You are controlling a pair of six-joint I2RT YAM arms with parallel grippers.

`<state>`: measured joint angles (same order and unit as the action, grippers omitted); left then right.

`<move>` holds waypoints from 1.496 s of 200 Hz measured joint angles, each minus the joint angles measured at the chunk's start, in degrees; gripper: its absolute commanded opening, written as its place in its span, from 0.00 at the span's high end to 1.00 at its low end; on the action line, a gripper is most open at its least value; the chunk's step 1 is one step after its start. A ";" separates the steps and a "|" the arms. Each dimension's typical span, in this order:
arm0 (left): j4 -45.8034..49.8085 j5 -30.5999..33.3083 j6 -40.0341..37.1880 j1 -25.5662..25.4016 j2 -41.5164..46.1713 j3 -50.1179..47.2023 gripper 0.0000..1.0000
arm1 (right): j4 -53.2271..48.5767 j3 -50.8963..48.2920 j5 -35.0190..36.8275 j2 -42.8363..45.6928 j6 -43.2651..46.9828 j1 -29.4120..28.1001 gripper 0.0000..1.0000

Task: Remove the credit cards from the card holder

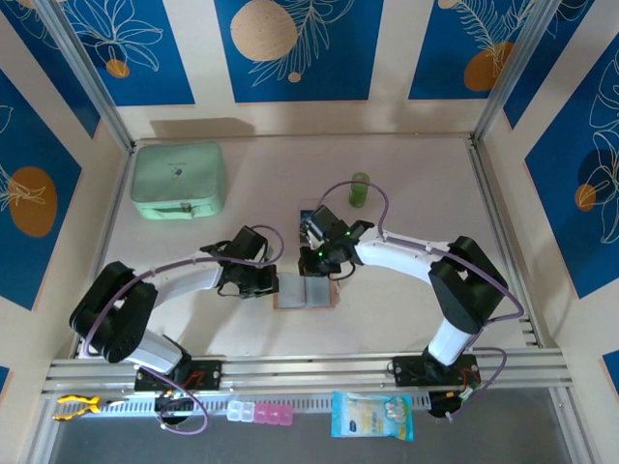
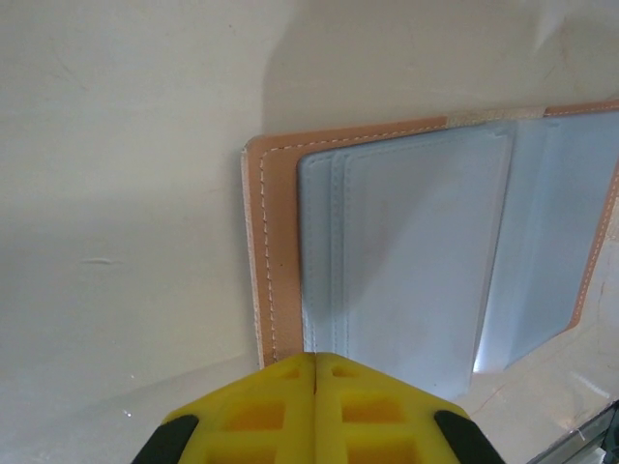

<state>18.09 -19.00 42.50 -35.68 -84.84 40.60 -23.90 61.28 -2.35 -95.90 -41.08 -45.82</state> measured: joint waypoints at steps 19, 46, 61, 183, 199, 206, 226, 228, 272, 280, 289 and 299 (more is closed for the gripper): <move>-0.79 -0.02 0.00 0.00 -0.37 -0.63 1.00 | 1.62 -0.68 -1.55 0.00 -1.95 -0.11 0.91; -1.44 -0.02 0.02 0.00 -1.25 -1.49 1.00 | 3.58 -1.09 -3.65 -0.09 -4.68 -0.33 0.80; -1.70 -0.02 0.02 0.00 -1.25 -1.57 1.00 | 5.35 -1.70 -4.46 -0.11 -5.88 -0.59 0.74; -2.67 -0.04 0.00 0.00 -1.27 -1.99 1.00 | 9.70 -3.32 -8.41 -4.98 -10.67 -1.64 0.67; -2.67 -0.04 0.00 0.00 -1.27 -1.99 1.00 | 9.57 -3.28 -8.41 -5.66 -10.67 -1.64 0.67; -2.69 -0.04 0.00 0.00 -1.27 -1.99 1.00 | 9.42 -3.28 -8.41 -6.01 -10.67 -1.68 0.67; -2.71 -0.04 0.00 0.00 -1.27 -2.05 1.00 | 8.98 -3.28 -8.37 -6.60 -10.67 -1.75 0.67; -2.73 -0.04 0.00 0.00 -1.27 -2.08 1.00 | 8.90 -3.28 -8.39 -6.62 -10.67 -1.75 0.67; -2.82 -0.07 0.00 0.00 -1.27 -2.10 1.00 | 6.88 -3.13 -7.41 -6.64 -10.62 -1.81 0.67; -2.82 -0.07 0.00 0.00 -1.27 -2.10 1.00 | 6.47 -3.08 -7.06 -6.64 -10.62 -1.81 0.67; -2.82 -0.07 0.00 0.00 -1.27 -2.10 1.00 | 6.03 -2.97 -6.73 -6.64 -10.62 -1.84 0.67; -2.82 -0.07 0.00 0.00 -1.27 -2.10 1.00 | 5.57 -2.80 -6.40 -6.64 -10.58 -1.84 0.67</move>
<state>15.27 -19.07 42.50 -35.68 -86.11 38.50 -18.33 58.48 -8.75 -102.54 -51.66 -47.66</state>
